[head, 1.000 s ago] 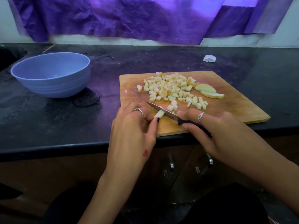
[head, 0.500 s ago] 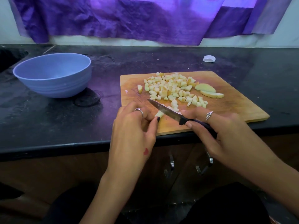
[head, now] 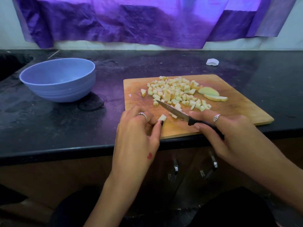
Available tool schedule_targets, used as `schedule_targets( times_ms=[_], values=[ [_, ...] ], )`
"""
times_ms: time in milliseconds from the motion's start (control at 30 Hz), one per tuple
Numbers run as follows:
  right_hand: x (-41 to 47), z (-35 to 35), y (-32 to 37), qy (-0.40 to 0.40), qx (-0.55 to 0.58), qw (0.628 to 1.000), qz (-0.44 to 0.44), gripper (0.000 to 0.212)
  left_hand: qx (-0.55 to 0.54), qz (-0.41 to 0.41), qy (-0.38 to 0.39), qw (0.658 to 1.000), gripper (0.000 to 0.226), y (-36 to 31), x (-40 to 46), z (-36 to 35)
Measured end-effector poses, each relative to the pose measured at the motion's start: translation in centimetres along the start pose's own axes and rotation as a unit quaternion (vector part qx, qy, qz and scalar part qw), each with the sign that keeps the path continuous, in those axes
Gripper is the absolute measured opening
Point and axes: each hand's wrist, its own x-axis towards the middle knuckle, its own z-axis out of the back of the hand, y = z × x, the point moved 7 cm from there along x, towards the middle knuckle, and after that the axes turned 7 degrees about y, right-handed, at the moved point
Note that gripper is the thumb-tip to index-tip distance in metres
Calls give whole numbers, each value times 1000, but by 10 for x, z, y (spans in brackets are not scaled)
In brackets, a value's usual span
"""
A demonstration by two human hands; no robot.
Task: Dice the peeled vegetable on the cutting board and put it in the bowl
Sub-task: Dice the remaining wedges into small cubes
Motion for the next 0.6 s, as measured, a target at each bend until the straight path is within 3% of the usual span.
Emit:
schedule_targets(
  times_ms=[100, 467, 600],
  values=[
    [1, 1, 7, -14, 17, 1000, 11, 27, 2, 5, 17, 1000, 10, 1, 0, 0],
    [20, -17, 11, 57, 10, 998, -8, 21, -5, -21, -1, 1000, 7, 2, -1, 2],
    [19, -24, 10, 95, 4, 995, -24, 34, -3, -25, -17, 1000, 9, 2, -1, 2]
  ],
)
